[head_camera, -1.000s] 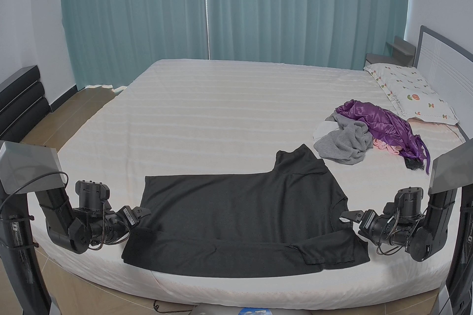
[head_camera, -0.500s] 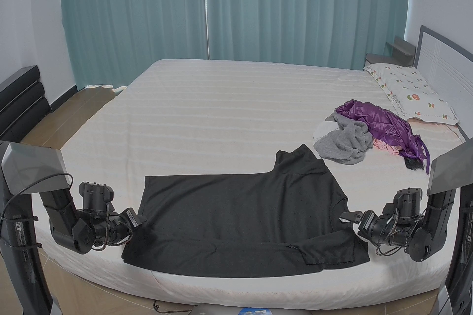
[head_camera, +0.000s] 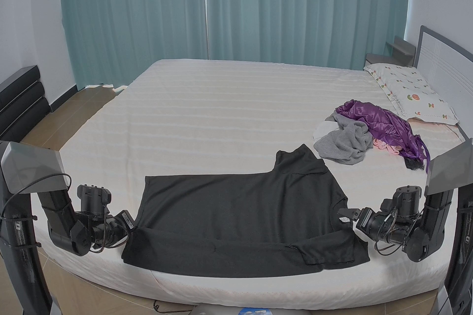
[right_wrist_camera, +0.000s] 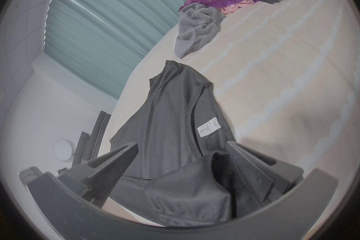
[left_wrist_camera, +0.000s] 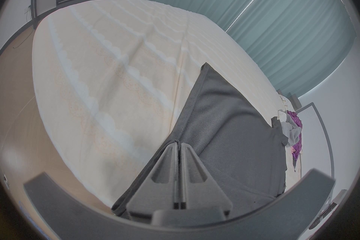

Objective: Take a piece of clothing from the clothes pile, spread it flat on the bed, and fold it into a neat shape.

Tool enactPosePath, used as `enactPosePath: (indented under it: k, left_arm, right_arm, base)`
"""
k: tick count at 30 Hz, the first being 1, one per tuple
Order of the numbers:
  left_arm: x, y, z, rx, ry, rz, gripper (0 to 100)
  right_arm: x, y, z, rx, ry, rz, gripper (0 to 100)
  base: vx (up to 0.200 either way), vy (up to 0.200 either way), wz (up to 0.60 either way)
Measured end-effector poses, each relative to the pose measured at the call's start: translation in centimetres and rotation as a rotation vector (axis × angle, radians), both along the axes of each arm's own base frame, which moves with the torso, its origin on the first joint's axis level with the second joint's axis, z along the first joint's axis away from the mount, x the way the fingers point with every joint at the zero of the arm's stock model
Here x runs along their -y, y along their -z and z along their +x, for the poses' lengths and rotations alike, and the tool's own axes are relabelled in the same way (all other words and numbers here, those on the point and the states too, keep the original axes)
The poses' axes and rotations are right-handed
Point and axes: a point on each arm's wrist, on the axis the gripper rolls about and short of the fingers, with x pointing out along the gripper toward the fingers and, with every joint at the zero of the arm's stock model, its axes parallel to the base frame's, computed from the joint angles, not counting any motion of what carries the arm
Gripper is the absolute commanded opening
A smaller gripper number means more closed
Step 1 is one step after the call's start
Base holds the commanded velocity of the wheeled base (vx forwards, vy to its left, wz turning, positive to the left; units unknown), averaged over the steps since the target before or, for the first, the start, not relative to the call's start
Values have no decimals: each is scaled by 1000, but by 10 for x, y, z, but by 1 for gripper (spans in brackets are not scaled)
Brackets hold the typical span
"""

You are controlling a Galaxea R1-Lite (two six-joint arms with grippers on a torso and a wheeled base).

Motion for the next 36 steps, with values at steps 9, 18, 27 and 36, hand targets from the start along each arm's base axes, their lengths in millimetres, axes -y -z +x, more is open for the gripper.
enactPosePath:
  k: [9, 18, 27, 36]
  left_arm:
    - [-1, 0, 0, -2, -3, 0, 0]
    - [-1, 1, -1, -4, -4, 0, 0]
    - [-1, 1, -1, -5, -4, 0, 0]
    - [-1, 0, -1, -4, -3, 0, 0]
  right_arm:
    - [-2, 18, 10, 79, -74, -74, 100]
    - [-1, 32, 14, 67, -133, -69, 100]
    - [4, 35, 7, 50, -156, -92, 0]
    - [11, 30, -2, 40, -173, -97, 0]
  base:
    - [0, 0, 0]
    - [0, 0, 0]
    - [0, 0, 0]
    - [0, 0, 0]
